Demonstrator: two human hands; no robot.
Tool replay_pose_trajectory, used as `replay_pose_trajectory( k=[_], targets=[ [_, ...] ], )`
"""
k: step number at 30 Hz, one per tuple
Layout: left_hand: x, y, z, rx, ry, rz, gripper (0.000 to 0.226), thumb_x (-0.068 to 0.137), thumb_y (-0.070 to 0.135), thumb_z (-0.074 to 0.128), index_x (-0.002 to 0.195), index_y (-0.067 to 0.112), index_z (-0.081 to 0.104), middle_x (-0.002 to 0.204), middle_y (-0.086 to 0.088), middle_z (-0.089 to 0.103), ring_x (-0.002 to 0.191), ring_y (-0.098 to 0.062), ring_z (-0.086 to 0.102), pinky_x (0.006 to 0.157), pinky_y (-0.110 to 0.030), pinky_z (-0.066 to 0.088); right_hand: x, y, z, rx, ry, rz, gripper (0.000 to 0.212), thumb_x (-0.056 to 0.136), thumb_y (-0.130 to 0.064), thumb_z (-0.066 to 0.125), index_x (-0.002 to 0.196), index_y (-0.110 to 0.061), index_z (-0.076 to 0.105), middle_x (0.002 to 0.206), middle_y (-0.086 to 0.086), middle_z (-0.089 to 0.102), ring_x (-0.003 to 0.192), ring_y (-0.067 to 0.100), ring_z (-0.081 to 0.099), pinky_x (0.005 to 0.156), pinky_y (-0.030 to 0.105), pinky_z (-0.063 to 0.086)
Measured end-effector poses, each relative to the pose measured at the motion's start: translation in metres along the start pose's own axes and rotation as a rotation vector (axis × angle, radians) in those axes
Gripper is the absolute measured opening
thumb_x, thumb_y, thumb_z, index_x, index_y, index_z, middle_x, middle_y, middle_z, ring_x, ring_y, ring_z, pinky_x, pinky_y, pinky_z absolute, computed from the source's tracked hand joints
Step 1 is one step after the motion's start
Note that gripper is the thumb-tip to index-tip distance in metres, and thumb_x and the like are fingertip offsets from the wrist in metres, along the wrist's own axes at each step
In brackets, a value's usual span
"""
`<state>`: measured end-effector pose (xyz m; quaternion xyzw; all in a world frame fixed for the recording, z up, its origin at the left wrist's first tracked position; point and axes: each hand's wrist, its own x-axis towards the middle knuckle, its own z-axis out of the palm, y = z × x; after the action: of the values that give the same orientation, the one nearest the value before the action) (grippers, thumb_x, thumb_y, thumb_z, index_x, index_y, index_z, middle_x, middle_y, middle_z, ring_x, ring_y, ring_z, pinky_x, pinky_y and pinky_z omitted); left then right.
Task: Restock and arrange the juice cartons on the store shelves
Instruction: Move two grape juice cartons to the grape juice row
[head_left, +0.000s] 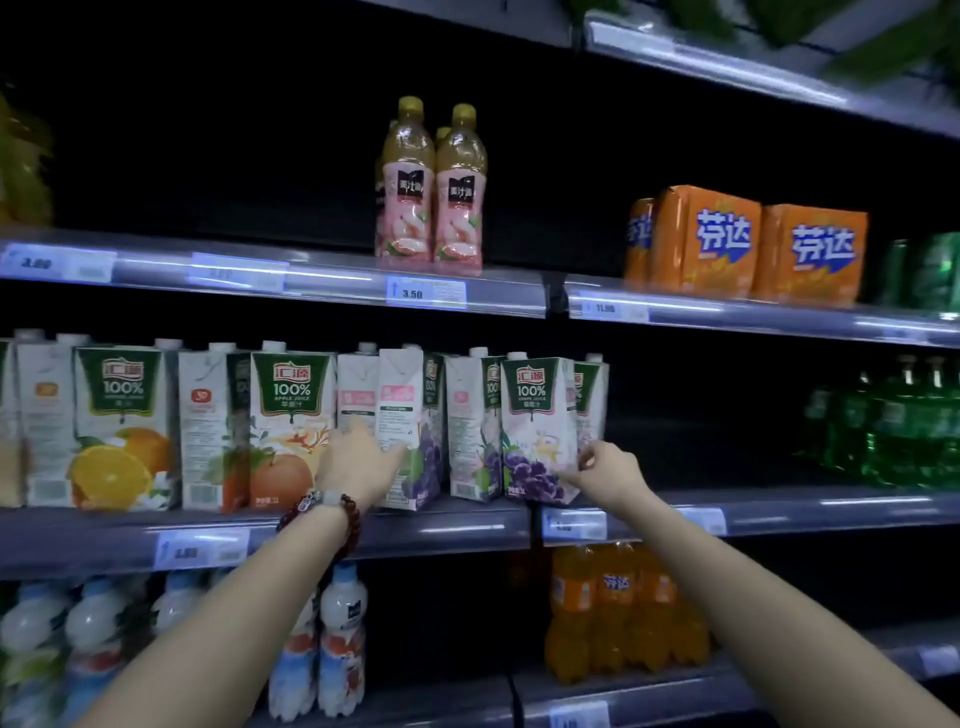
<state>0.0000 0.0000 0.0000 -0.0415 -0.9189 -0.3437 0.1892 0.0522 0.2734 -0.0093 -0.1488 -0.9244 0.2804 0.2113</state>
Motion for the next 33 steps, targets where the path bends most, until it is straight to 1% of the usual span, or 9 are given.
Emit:
replay_pose_trajectory(
  k=[2, 6, 9, 15, 18, 21, 25, 30, 33],
  targets=[
    [0.004, 0.005, 0.004, 0.014, -0.016, -0.009, 0.069, 0.09, 0.051, 0.054, 0.136, 0.003, 0.035, 0.133, -0.023, 0.048, 0.115, -0.033, 0.053, 0.088, -0.041, 0.048, 0.01, 0.0, 0.001, 0.057, 0.038, 0.008, 0.043, 0.084, -0.032, 0.07, 0.115, -0.007, 0.055, 0.105, 0.008, 0.063, 0.08, 0.017, 0.055, 0.06, 0.025, 0.044],
    [0.015, 0.013, 0.012, -0.027, 0.005, 0.037, 0.082, 0.086, 0.057, 0.057, 0.138, 0.0, 0.031, 0.096, -0.007, 0.058, 0.086, -0.021, 0.06, 0.071, -0.034, 0.054, 0.02, -0.007, 0.012, 0.095, 0.037, 0.023, 0.065, 0.084, -0.042, 0.068, 0.126, -0.001, 0.039, 0.115, 0.015, 0.052, 0.091, 0.026, 0.056, 0.078, 0.038, 0.053],
    [0.025, 0.016, 0.019, -0.081, 0.032, 0.016, 0.089, 0.084, 0.056, 0.061, 0.142, 0.001, 0.022, 0.117, -0.022, 0.06, 0.097, -0.033, 0.064, 0.079, -0.042, 0.057, 0.024, -0.009, 0.016, 0.18, 0.064, 0.043, 0.068, 0.083, -0.041, 0.069, 0.127, -0.001, 0.037, 0.121, 0.018, 0.051, 0.095, 0.027, 0.056, 0.08, 0.039, 0.054],
    [0.03, 0.015, 0.041, -0.18, 0.109, -0.034, 0.097, 0.073, 0.052, 0.075, 0.139, 0.005, 0.023, 0.131, -0.023, 0.048, 0.111, -0.035, 0.056, 0.086, -0.041, 0.054, 0.037, -0.01, 0.025, 0.34, 0.064, 0.107, 0.071, 0.078, -0.038, 0.076, 0.124, -0.002, 0.036, 0.122, 0.019, 0.056, 0.1, 0.031, 0.062, 0.088, 0.046, 0.054],
    [0.028, 0.016, 0.054, -0.13, 0.199, -0.078, 0.092, 0.07, 0.055, 0.076, 0.131, 0.002, 0.031, 0.13, -0.021, 0.046, 0.116, -0.033, 0.049, 0.095, -0.043, 0.048, 0.04, -0.009, 0.036, 0.387, 0.112, 0.13, 0.087, 0.069, -0.039, 0.083, 0.131, 0.001, 0.037, 0.127, 0.019, 0.056, 0.11, 0.034, 0.059, 0.095, 0.048, 0.05],
    [0.028, 0.017, 0.061, -0.193, 0.255, -0.137, 0.087, 0.071, 0.054, 0.076, 0.129, 0.001, 0.037, 0.131, -0.018, 0.045, 0.119, -0.031, 0.046, 0.097, -0.041, 0.044, 0.041, -0.009, 0.041, 0.492, 0.119, 0.117, 0.074, 0.062, -0.038, 0.087, 0.117, -0.008, 0.048, 0.114, 0.012, 0.063, 0.102, 0.03, 0.062, 0.093, 0.05, 0.051],
    [0.025, 0.018, 0.062, -0.421, 0.289, -0.136, 0.069, 0.072, 0.038, 0.08, 0.12, 0.006, 0.043, 0.129, -0.016, 0.043, 0.097, -0.022, 0.046, 0.082, -0.035, 0.046, 0.039, -0.008, 0.041, 0.658, 0.15, 0.099, 0.059, 0.061, -0.022, 0.089, 0.104, -0.015, 0.049, 0.1, 0.007, 0.067, 0.087, 0.025, 0.067, 0.082, 0.047, 0.056],
    [0.019, 0.015, 0.052, -0.685, 0.329, -0.064, 0.049, 0.068, 0.028, 0.085, 0.097, 0.026, 0.046, 0.087, 0.01, 0.059, 0.08, -0.01, 0.06, 0.077, -0.034, 0.05, 0.033, -0.006, 0.038, 0.779, 0.23, 0.073, 0.048, 0.064, -0.021, 0.087, 0.095, -0.021, 0.051, 0.089, -0.004, 0.065, 0.085, 0.018, 0.065, 0.084, 0.042, 0.055],
    [0.01, 0.016, 0.047, -0.796, 0.243, -0.052, 0.048, 0.067, 0.028, 0.086, 0.099, 0.025, 0.05, 0.092, 0.007, 0.066, 0.087, -0.016, 0.065, 0.084, -0.04, 0.052, 0.027, -0.002, 0.029, 0.859, 0.229, 0.04, 0.046, 0.063, -0.022, 0.087, 0.088, -0.028, 0.049, 0.089, -0.007, 0.065, 0.085, 0.016, 0.066, 0.082, 0.038, 0.055]
  ],
)
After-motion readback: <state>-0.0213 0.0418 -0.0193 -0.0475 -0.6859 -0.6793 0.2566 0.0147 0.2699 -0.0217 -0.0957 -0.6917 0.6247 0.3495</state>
